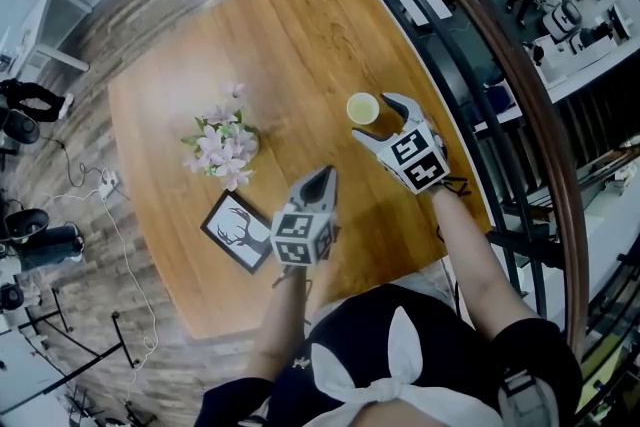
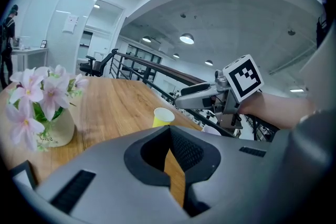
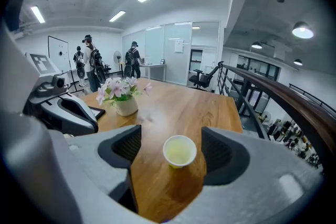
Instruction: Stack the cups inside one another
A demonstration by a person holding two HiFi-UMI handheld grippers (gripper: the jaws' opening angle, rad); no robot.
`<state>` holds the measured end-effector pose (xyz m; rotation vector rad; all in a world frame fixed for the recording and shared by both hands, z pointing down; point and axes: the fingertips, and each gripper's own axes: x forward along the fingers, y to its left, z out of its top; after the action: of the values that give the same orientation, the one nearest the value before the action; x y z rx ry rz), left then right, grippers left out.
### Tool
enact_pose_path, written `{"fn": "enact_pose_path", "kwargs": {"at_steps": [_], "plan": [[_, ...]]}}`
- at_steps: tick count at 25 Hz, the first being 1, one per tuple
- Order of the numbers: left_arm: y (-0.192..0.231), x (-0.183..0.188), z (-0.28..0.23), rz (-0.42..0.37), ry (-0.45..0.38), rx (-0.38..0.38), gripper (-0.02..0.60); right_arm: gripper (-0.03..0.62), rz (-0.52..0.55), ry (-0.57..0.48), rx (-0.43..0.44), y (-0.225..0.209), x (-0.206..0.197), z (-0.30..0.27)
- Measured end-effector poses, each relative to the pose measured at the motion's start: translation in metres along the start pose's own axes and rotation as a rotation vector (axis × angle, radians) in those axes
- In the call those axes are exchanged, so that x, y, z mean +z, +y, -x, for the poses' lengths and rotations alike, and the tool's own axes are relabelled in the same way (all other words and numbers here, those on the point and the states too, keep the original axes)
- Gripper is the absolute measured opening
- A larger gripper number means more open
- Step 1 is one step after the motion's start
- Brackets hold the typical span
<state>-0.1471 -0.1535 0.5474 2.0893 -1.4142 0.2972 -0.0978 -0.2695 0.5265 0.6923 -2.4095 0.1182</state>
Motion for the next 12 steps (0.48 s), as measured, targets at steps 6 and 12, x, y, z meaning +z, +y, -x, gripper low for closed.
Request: {"fn": "enact_pose_path", "kwargs": {"at_steps": [6,12], "plan": [[0.007,-0.002,-0.008,0.01,0.002,0.003,0.009,0.356,-0.002,0.034,0.028,0.001,-0.005,-0.016],[0.015,-0.006,-0.012,0.018,0.015,0.017,0.009,0.356,0.007,0.063,0.04,-0.002,-0.012,-0.032]]}}
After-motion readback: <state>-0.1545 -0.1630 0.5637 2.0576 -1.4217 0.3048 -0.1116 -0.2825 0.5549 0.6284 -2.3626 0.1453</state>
